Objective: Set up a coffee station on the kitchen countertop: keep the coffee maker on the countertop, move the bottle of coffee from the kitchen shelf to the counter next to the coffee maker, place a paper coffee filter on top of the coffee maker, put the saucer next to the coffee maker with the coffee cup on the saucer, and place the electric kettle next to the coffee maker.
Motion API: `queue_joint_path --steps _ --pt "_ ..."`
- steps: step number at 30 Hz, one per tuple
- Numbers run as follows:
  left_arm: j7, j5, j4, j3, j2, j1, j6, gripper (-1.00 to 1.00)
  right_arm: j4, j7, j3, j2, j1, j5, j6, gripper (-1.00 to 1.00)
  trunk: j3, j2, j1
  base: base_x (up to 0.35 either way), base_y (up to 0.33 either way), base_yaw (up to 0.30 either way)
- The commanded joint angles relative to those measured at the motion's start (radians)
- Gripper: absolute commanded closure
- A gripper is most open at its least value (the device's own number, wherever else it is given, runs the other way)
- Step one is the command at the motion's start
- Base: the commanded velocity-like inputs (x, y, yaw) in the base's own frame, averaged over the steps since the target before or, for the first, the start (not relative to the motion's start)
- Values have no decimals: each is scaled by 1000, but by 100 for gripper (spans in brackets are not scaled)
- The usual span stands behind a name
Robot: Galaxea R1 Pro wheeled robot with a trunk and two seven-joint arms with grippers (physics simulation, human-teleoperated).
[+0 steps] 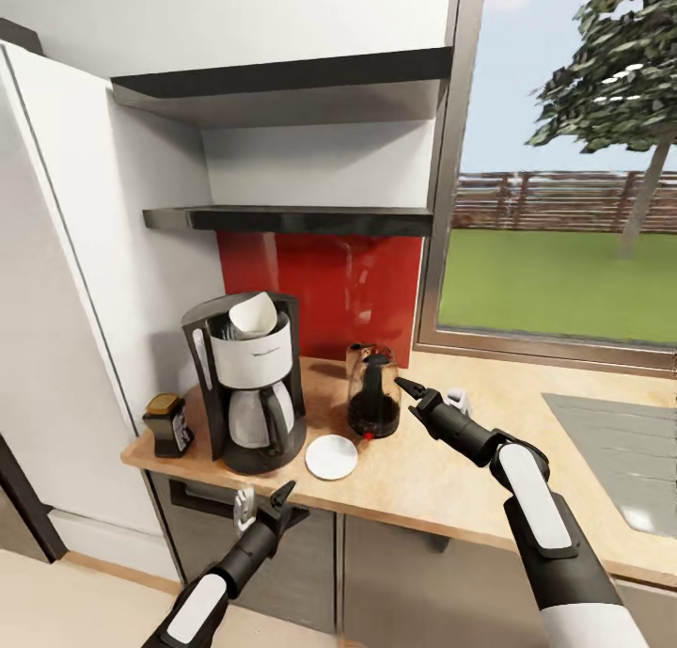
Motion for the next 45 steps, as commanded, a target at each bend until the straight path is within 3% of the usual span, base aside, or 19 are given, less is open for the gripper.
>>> queue_joint_path --steps 1,3,6,7,11,13,14,16,17,18,19,21,22,25,27,28,30,32,45 --pt "-12 9 -3 1 -1 17 11 -100 0 -1 -1 0 0 -3 5 -100 0 -1 0 -283 169 0" --pt "-46 8 -8 -2 0 45 11 -100 0 -1 -1 0 0 -3 5 -100 0 -1 0 -264 153 0" --pt "-218 -5 -14 -8 19 146 12 -100 0 -1 -1 0 0 -3 5 -100 0 -1 0 -116 60 0" --pt "-245 -16 -14 -9 32 166 12 -100 0 -1 -1 0 0 -3 5 -100 0 -1 0 -34 17 0" --pt "-301 -109 -5 -10 114 249 3 -100 0 -1 0 1 0 -3 5 -100 0 -1 0 -12 6 0" --pt "-331 -173 -1 -7 164 304 -18 -100 0 -1 3 2 0 -3 5 -100 0 -1 0 -2 1 0" --pt "-340 -236 1 -10 210 332 -82 -100 0 -1 17 4 0 -3 5 -100 0 -1 0 0 0 0" --pt "-342 -348 14 -12 244 345 -207 -100 0 -1 47 4 0 -2 5 -100 0 -1 0 0 0 0" --pt "-339 -455 34 -11 260 349 -327 -100 1 -1 78 5 0 -2 5 -100 0 -1 0 0 0 0" --pt "-299 -597 75 -8 270 352 -472 -100 0 -1 112 3 0 0 5 -100 0 -1 0 0 0 0" --pt "-189 -717 116 -10 269 353 -566 -100 2 -2 128 2 0 2 5 -100 0 -1 0 0 0 0" --pt "-33 -827 149 -15 266 353 -615 -100 4 -3 134 2 0 10 5 -100 0 -1 0 0 0 0" --pt "176 -970 184 -12 263 354 -654 -100 6 -3 141 3 0 56 4 -100 0 -1 0 0 0 0" --pt "423 -1078 205 -12 262 354 -669 -100 5 -4 146 8 0 151 3 -100 0 -1 0 0 0 0" --pt "531 -1103 210 -15 262 354 -673 -100 4 -7 171 10 0 232 1 -100 0 -1 0 0 0 0" --pt "546 -1106 211 -15 262 354 -673 -100 3 -8 181 10 0 263 1 -100 0 -1 0 0 0 0" --pt "568 -1112 234 -16 262 354 -675 -100 0 -9 196 12 0 380 -25 -100 0 -1 0 0 0 0" --pt "571 -1114 247 -16 262 354 -676 -100 -15 -10 200 12 0 411 -65 -100 0 -1 0 -63 26 0" --pt "580 -1113 241 -13 260 354 -678 -100 -34 -22 200 11 0 435 -88 -100 0 -1 0 -98 152 0"
